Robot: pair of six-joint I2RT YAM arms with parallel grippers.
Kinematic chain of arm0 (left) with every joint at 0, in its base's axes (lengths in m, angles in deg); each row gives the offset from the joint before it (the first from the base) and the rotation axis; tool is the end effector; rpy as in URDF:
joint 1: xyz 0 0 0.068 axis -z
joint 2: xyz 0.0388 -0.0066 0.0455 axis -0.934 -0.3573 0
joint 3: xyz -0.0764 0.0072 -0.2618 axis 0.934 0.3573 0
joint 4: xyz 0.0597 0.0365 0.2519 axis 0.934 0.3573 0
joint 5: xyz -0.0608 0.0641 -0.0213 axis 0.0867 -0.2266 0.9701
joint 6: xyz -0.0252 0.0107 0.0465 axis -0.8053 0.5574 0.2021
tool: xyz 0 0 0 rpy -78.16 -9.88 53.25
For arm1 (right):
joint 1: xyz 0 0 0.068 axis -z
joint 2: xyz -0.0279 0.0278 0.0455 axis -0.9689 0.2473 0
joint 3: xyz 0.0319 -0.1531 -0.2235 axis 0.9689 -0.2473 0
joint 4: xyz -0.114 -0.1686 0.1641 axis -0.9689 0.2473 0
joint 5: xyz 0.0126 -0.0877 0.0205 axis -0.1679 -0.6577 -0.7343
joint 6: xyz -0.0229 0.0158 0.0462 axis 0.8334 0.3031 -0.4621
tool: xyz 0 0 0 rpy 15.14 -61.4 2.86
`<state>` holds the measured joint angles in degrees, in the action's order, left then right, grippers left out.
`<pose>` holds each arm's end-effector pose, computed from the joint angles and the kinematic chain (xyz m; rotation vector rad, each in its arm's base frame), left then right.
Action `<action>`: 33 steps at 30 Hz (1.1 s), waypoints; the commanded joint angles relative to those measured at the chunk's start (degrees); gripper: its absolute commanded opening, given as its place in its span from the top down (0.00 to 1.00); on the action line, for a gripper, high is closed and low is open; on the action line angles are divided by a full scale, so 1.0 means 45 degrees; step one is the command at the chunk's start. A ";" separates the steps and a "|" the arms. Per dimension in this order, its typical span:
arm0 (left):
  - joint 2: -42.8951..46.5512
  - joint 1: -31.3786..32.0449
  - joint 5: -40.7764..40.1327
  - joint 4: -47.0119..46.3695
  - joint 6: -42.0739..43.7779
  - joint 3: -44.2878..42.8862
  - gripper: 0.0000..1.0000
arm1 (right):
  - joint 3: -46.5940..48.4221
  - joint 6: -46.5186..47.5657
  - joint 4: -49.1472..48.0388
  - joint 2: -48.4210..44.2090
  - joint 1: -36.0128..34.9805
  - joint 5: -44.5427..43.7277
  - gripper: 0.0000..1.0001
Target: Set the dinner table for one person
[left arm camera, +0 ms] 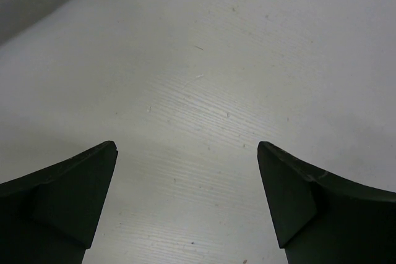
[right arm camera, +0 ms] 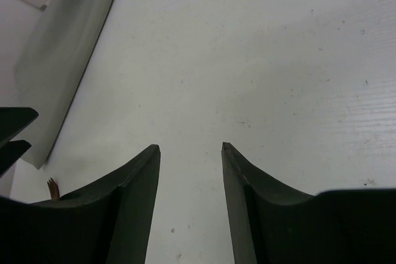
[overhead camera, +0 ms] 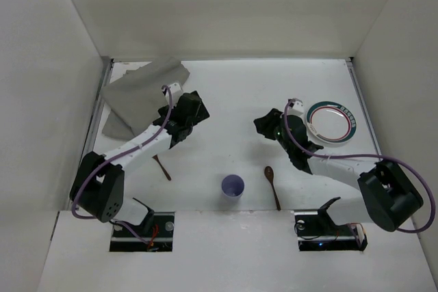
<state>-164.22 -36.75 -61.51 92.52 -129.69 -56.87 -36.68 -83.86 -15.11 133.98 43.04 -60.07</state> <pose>0.2737 -0.1534 0.2529 -0.4481 2.0479 -0.2558 0.2364 0.1419 0.2048 0.3099 1.9132 0.6677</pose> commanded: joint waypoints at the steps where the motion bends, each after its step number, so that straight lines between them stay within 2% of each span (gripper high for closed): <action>1: 0.0268 -0.0452 0.0252 -0.0385 0.0270 -0.0436 0.00 | 0.0156 -0.0081 -0.0825 0.0096 0.0037 0.0129 0.49; 7: 0.0366 -0.1409 -0.0681 -0.0855 0.0288 -0.0338 0.00 | 0.0234 -0.0120 -0.0825 0.0155 0.0038 0.0266 0.51; 8: 0.0288 -0.1603 -0.1110 -0.0797 0.0580 -0.0435 0.00 | 0.0234 -0.0100 -0.0825 0.0175 0.0038 0.0246 0.55; 11: -0.0024 -0.2267 -0.2049 -0.1146 0.0915 -0.0339 0.00 | 0.0390 -0.0237 -0.0708 0.0214 0.0018 0.0597 0.79; 13: -0.0258 -0.2833 -0.2091 -0.1788 0.0779 -0.0106 0.00 | 0.0410 -0.0218 -0.0707 0.0117 -0.0157 0.0578 0.87; 15: -0.0415 -0.3380 -0.1314 -0.2803 0.0856 0.0148 0.00 | 0.0468 -0.0120 -0.0805 0.0291 -0.0352 0.0442 0.88; 16: -0.0435 -0.3634 -0.0865 -0.3446 0.0953 0.0304 0.10 | 0.0585 -0.0120 -0.0670 0.0447 -0.0353 0.0480 0.88; 18: -0.0358 -0.4025 -0.0568 -0.4639 0.1168 0.0559 0.55 | 0.0664 -0.0217 -0.0649 0.0643 -0.0353 0.0733 0.87; 19: -0.0415 -0.4221 -0.0587 -0.4876 0.1246 0.0463 0.69 | 0.0683 -0.0217 -0.0707 0.0702 -0.0372 0.0773 0.87; 21: -0.0785 -0.4844 -0.0412 -0.4782 0.1403 -0.0198 0.80 | 0.0703 -0.0237 -0.0747 0.0858 -0.0411 0.0793 0.86; 23: -0.1254 -0.5508 -0.0314 -0.4412 0.1326 -0.0805 0.81 | 0.0781 -0.0237 -0.0630 0.0936 -0.0392 0.0851 0.86; 25: -0.1606 -0.6114 -0.0138 -0.4215 0.1170 -0.1099 0.77 | 0.0781 -0.0237 -0.0610 0.0879 -0.0392 0.0949 0.86; 30: -0.3146 -0.8106 -0.0586 -0.4370 0.0642 -0.1841 0.46 | 0.0684 -0.0295 -0.0668 0.0761 -0.0411 0.0988 0.84; 33: -0.4319 -0.9005 -0.0529 -0.4526 0.0972 -0.2466 0.40 | 0.0684 -0.0335 -0.0727 0.0819 -0.0412 0.1086 0.83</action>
<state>-180.81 -74.36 -62.74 74.11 -125.74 -64.80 -35.59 -84.95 -15.85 138.13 41.79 -56.09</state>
